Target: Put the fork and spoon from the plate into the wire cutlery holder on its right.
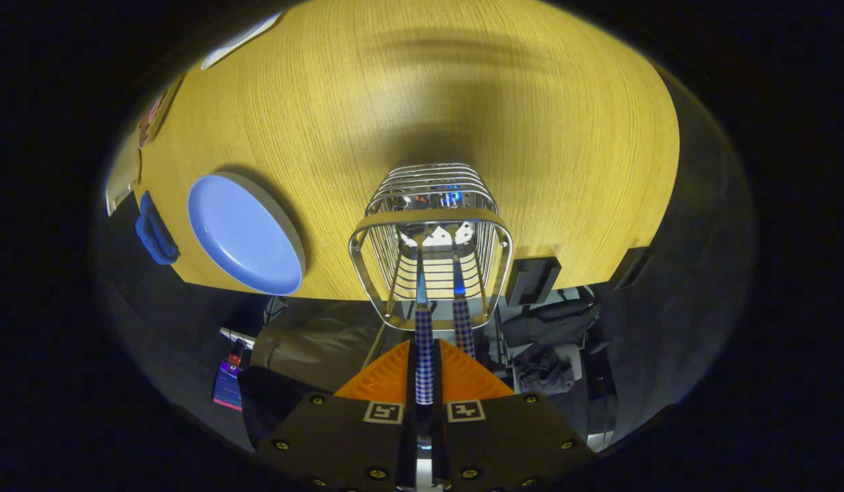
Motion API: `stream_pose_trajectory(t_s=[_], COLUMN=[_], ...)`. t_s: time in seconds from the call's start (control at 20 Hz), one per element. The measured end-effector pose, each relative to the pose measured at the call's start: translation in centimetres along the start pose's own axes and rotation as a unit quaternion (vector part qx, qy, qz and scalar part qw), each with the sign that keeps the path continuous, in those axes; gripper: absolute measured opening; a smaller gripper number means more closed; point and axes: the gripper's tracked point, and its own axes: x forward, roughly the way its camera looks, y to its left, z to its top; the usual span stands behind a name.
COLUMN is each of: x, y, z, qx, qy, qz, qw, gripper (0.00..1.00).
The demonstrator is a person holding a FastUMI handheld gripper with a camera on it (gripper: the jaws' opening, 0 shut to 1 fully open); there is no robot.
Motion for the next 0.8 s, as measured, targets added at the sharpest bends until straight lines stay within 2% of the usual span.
stream_pose_trajectory(t_s=[0.2,0.35,0.55,0.6,0.7,0.8], x=[0.0,-0.8,-2.5,-3.2,-4.5,-6.6], y=[-0.8,-0.9,-0.8,-0.6,0.2,3.2], z=[0.0,-0.2,-1.9,-2.0,-2.4,-2.9], qx=[-0.013,-0.013,-0.029,-0.039,-0.065,-0.097], qy=[-0.033,-0.076,-0.161,-0.199,-0.289,-0.400], qz=[-0.014,-0.005,-0.011,-0.021,-0.037,-0.035], qw=[0.999,0.997,0.986,0.979,0.954,0.911], gripper=[0.11,0.11,0.11,0.11,0.11,0.11])
